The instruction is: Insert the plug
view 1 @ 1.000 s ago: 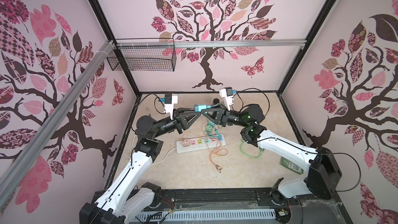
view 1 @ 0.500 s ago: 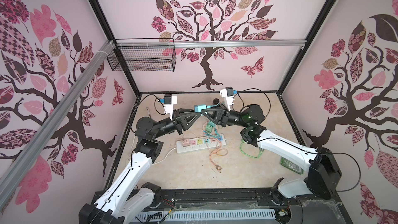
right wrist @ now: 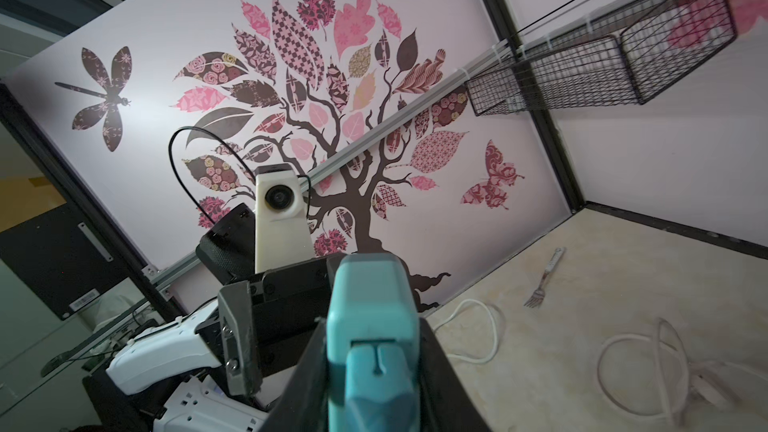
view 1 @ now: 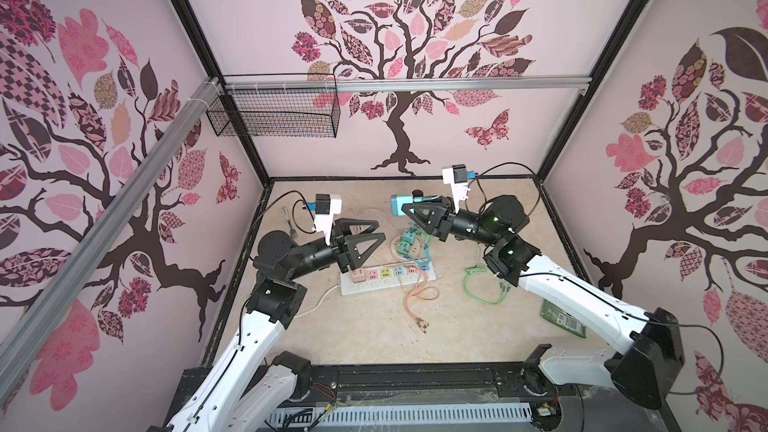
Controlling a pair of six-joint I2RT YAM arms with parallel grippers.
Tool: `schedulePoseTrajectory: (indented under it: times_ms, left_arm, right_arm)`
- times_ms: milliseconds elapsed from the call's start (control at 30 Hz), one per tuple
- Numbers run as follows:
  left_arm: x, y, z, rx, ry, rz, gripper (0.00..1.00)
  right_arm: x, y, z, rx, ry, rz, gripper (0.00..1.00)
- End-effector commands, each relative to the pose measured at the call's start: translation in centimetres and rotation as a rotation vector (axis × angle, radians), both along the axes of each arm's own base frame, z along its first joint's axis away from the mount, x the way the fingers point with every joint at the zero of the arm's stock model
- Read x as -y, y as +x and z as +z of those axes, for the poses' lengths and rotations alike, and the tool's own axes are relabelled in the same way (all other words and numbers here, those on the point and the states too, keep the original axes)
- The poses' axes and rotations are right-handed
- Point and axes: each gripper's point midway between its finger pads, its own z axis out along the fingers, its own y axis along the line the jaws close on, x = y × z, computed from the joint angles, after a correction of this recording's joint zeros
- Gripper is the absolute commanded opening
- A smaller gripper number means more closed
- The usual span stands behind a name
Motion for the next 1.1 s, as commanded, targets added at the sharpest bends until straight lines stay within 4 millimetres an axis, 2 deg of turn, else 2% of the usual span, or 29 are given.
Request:
schedulePoseTrajectory:
  times_ms: [0,133,267,333,433,567,667,833,933,1067]
  left_arm:
    - [-0.1,0.1,-3.1,-0.054,0.062,0.021,0.61]
    - [-0.3,0.1,-4.2,-0.080,0.094,0.040,0.64]
    - [-0.8,2.0,-7.6,-0.157,0.230,0.128,0.62]
    - [-0.9,2.8,-9.2,-0.183,0.306,0.143,0.59]
    - [-0.7,3.7,-10.3,-0.213,0.362,0.136,0.57]
    - [-0.5,4.8,-10.9,-0.222,0.399,0.148,0.57]
    - [-0.1,5.4,-12.4,-0.213,0.507,0.170,0.57]
    - [2.6,4.9,-16.5,-0.130,0.766,0.105,0.58]
    - [4.4,4.4,-18.5,-0.105,0.834,0.038,0.58]
    - [5.2,5.3,-20.8,-0.096,0.903,0.026,0.53]
  right_arm:
    - [1.7,-0.6,1.7,0.085,-0.058,-0.089,0.16]
    - [2.3,-0.4,1.4,0.094,-0.104,-0.129,0.16]
    - [3.7,0.4,1.3,0.111,-0.163,-0.215,0.16]
    - [5.2,1.5,1.3,0.098,-0.182,-0.266,0.16]
    - [7.8,3.3,0.7,0.050,-0.193,-0.338,0.16]
    - [11.5,5.5,-1.1,-0.029,-0.220,-0.424,0.16]
    - [13.1,6.2,-2.5,-0.064,-0.254,-0.471,0.16]
    - [13.6,6.3,-3.7,-0.085,-0.273,-0.485,0.15]
    - [13.8,6.3,-3.9,-0.086,-0.279,-0.495,0.16]
    - [14.1,6.1,-4.2,-0.090,-0.284,-0.504,0.16]
